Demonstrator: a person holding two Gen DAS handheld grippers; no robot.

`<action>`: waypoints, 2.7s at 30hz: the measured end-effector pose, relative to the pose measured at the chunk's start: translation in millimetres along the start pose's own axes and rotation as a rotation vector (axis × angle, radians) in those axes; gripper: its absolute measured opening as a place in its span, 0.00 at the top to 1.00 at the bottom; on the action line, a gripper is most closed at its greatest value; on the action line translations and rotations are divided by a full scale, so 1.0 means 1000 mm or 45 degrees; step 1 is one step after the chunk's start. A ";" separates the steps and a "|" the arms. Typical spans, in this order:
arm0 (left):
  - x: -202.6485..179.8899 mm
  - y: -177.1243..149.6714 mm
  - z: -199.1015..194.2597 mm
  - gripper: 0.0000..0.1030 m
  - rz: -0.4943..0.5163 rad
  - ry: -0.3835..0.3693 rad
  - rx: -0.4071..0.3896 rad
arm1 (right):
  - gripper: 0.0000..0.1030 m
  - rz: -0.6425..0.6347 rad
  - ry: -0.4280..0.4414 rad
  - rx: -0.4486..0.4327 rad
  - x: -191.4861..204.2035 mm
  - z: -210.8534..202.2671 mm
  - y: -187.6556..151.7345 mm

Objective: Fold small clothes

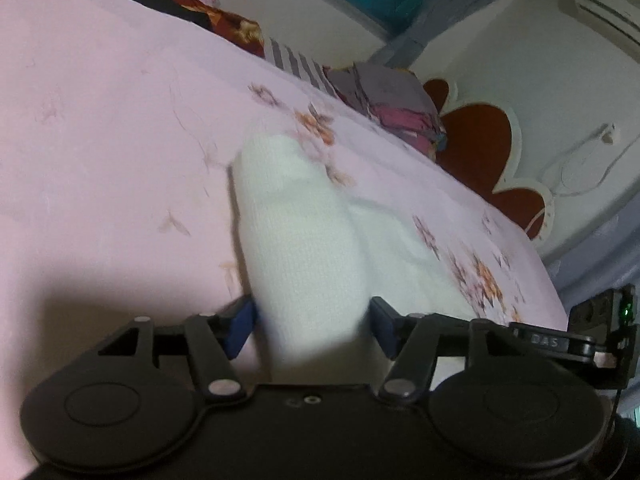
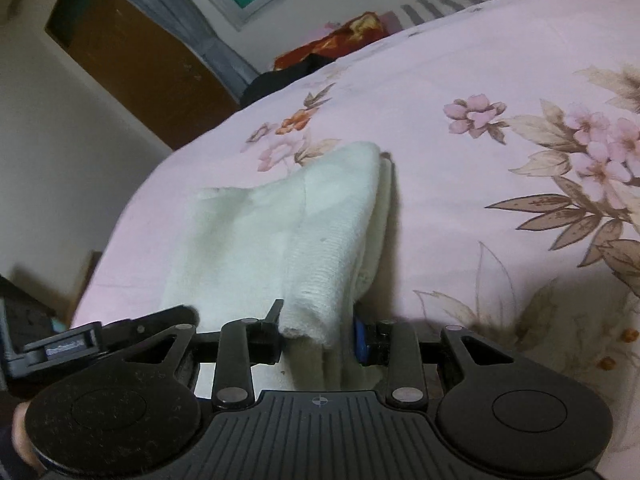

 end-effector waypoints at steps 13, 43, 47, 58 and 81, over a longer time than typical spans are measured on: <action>-0.007 0.008 0.012 0.53 0.117 -0.027 -0.198 | 0.72 -0.198 0.143 -0.243 0.011 0.003 0.043; -0.094 -0.068 -0.017 0.70 0.474 0.308 0.038 | 0.72 -0.761 -0.313 -0.176 0.076 -0.019 -0.011; -0.103 -0.080 -0.013 0.71 0.480 0.425 0.080 | 0.72 -0.831 -0.464 -0.045 0.069 -0.002 -0.047; -0.145 -0.109 -0.055 0.73 0.496 0.541 -0.013 | 0.71 -0.585 -0.325 -0.201 0.061 -0.070 -0.042; -0.297 -0.264 -0.178 0.00 0.579 0.685 -0.239 | 0.00 -0.557 -0.436 -0.377 0.055 -0.272 -0.194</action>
Point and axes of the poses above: each gripper's, at about its wrist camera, not at the fingertips, and z roughly the way its jaws point, x to its left, y to its top, the point moved 1 cm from there along z, roughly the way its jaws point, and after that the axes turned 10 degrees about -y, right-handed, at the moved point
